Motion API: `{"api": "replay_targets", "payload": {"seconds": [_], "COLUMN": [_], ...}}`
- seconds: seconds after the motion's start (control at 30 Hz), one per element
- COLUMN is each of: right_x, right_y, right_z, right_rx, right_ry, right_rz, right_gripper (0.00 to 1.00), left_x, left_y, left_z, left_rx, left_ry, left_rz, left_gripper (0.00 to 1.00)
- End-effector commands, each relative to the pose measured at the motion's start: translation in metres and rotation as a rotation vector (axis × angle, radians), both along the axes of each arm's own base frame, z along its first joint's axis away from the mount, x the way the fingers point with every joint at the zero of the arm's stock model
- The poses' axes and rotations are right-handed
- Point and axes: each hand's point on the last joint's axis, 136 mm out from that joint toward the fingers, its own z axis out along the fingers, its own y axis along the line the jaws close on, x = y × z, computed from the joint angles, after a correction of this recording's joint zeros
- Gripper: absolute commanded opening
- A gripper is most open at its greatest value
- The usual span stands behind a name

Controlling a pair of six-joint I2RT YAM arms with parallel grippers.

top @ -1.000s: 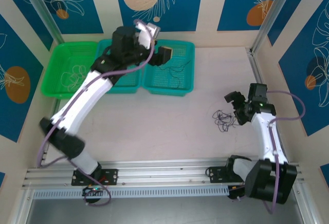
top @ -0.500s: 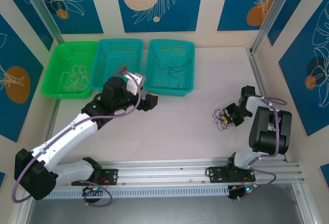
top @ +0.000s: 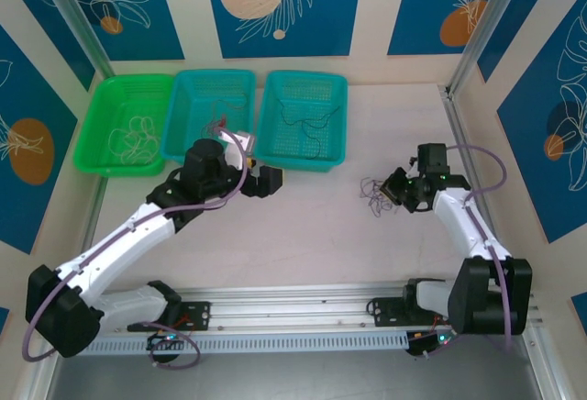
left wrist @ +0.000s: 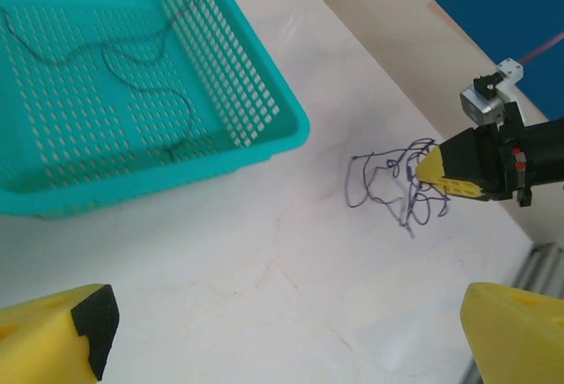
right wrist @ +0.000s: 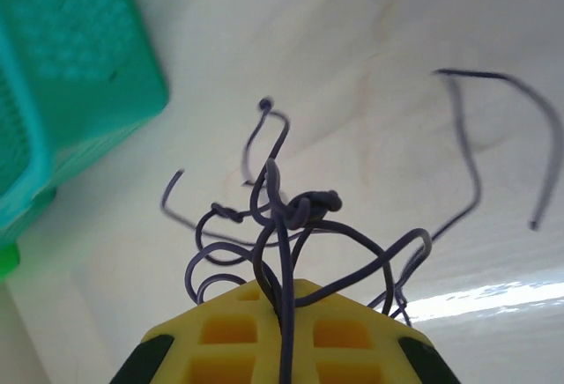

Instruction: Untangle the cables

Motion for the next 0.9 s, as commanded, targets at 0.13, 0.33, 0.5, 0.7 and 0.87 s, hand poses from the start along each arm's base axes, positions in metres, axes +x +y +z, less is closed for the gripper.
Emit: {"api": "replay_targets", "payload": {"seconds": [0.13, 0.33, 0.5, 0.7, 0.87], "right_x": [-0.028, -0.042, -0.048, -0.052, -0.05], "right_y": [0.076, 0.121, 0.15, 0.174, 0.18], "right_z": [0.012, 0.008, 0.006, 0.002, 0.005], "right_rx": [0.15, 0.19, 0.173, 0.14, 0.137], "right_ry": [0.014, 0.043, 0.061, 0.08, 0.075], "right_rz": [0.188, 0.245, 0.313, 0.369, 0.382], "right_gripper": [0.0, 0.0, 0.0, 0.0, 0.0], "left_x": [-0.019, -0.042, -0.04, -0.034, -0.031], "left_y": [-0.025, -0.045, -0.057, -0.076, -0.076], "left_z": [-0.041, -0.083, -0.118, -0.133, -0.154], "left_rx": [-0.228, -0.177, -0.174, -0.188, -0.156], "left_ry": [0.27, 0.36, 0.445, 0.45, 0.487], "left_rz": [-0.024, -0.135, -0.151, -0.189, -0.17], "left_gripper": [0.99, 0.72, 0.44, 0.49, 0.47]}}
